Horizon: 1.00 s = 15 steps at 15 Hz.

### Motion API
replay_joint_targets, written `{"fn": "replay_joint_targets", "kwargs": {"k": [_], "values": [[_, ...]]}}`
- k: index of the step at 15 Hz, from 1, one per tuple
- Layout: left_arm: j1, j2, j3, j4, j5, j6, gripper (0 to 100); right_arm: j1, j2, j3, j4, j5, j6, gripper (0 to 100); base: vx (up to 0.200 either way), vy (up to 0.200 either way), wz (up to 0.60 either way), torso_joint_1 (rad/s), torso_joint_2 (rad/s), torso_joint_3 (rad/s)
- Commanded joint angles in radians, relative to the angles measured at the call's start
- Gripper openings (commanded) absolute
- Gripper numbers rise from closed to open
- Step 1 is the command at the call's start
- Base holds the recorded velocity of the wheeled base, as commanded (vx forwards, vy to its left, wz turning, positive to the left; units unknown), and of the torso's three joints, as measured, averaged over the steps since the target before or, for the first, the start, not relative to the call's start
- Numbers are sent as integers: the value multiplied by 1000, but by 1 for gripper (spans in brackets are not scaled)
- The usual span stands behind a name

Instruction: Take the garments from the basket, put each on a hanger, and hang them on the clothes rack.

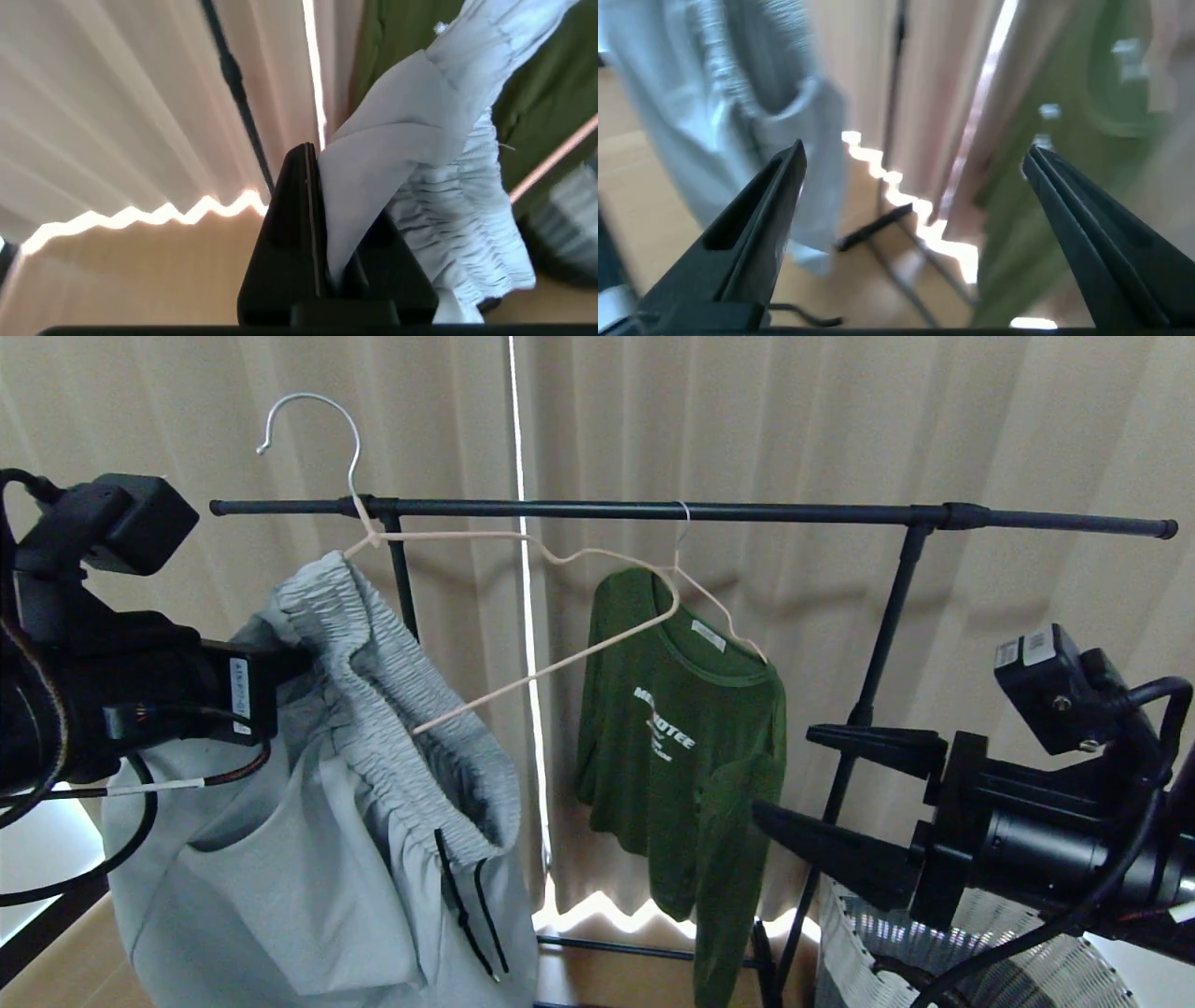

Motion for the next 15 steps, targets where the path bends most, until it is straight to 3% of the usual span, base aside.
{"fn": "replay_joint_targets", "kwargs": {"k": [1,3,6,12,15], "values": [[-50,-4,-5,-5,2,-46,0,58,37,-4,-5,-8,28,100,0,0,0,0,0,0],[-122,-21,-11,-15,-1,-93,0,103,77,-27,-11,-31,62,100,0,0,0,0,0,0],[-200,-18,-6,-134,-6,-96,0,159,156,-87,-92,-76,102,100,0,0,0,0,0,0],[-286,-9,23,-258,-10,-95,0,169,250,-128,-172,-91,102,100,0,0,0,0,0,0],[-316,-6,23,-266,-10,-93,0,170,270,-131,-174,-91,102,100,0,0,0,0,0,0]]}}
